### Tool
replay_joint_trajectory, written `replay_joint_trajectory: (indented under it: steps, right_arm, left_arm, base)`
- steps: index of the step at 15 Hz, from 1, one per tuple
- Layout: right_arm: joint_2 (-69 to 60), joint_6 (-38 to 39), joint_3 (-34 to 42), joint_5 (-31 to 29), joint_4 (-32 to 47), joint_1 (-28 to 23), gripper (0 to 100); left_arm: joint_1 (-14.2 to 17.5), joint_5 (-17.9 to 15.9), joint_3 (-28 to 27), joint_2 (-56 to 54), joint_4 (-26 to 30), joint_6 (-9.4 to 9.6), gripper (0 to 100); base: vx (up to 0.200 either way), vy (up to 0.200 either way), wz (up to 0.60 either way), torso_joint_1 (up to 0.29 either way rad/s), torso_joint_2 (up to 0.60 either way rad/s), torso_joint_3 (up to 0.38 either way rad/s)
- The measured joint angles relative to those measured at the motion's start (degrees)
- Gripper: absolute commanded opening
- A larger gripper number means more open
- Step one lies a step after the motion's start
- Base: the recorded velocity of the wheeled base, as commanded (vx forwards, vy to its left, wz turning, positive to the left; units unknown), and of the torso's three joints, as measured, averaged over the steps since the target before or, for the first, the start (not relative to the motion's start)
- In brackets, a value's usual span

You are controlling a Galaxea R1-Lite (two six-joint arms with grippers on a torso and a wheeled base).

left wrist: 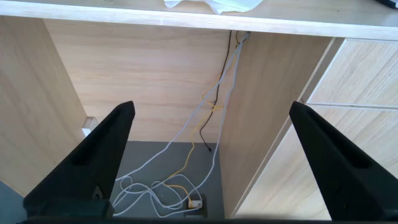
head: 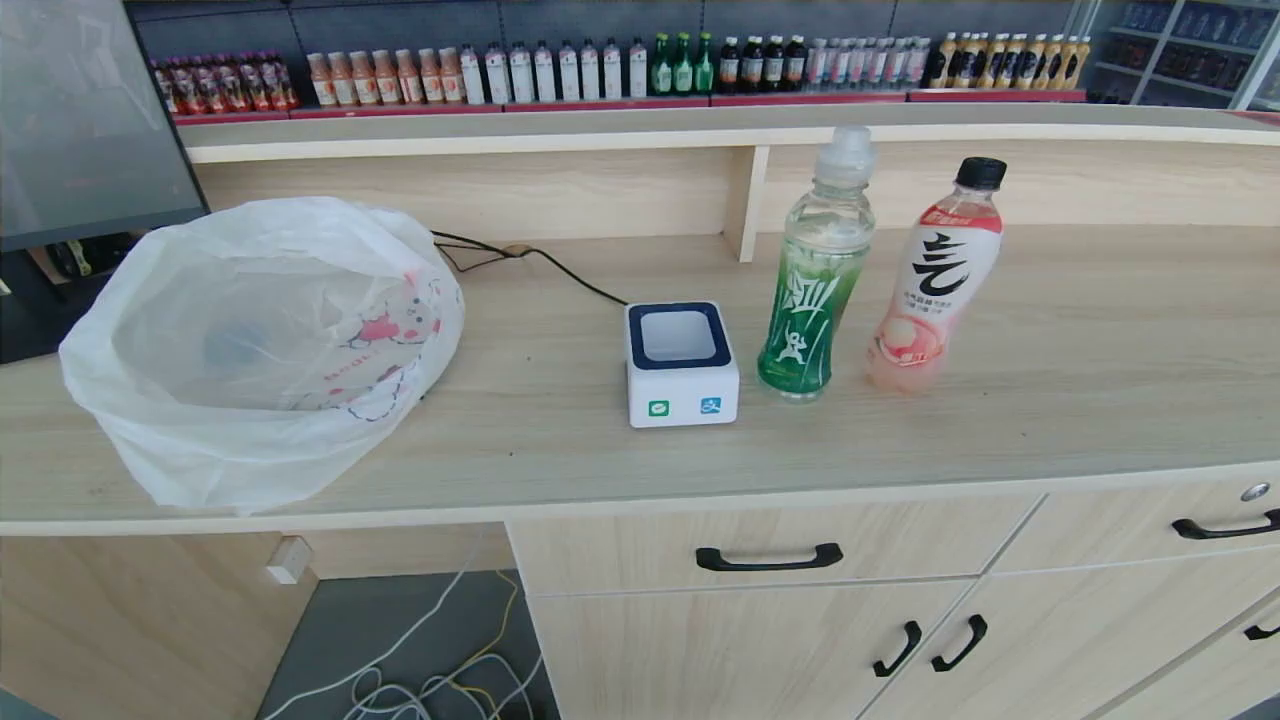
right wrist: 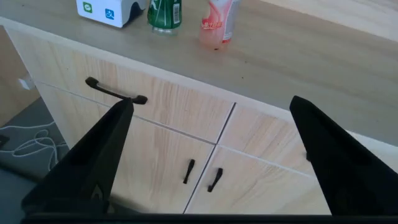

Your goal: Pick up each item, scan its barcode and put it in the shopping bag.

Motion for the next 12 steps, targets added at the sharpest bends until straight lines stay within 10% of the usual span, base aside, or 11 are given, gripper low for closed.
replay_joint_trajectory:
  steps: [12]
  right_arm:
    - [22.25,1.34,-5.99,-2.66,-13.71,6.73,100]
  left_arm:
    - [0.0,0.0,0.0,0.0,0.0,0.0,100]
  base:
    - [0.0,0.0,0.0,0.0,0.0,0.0]
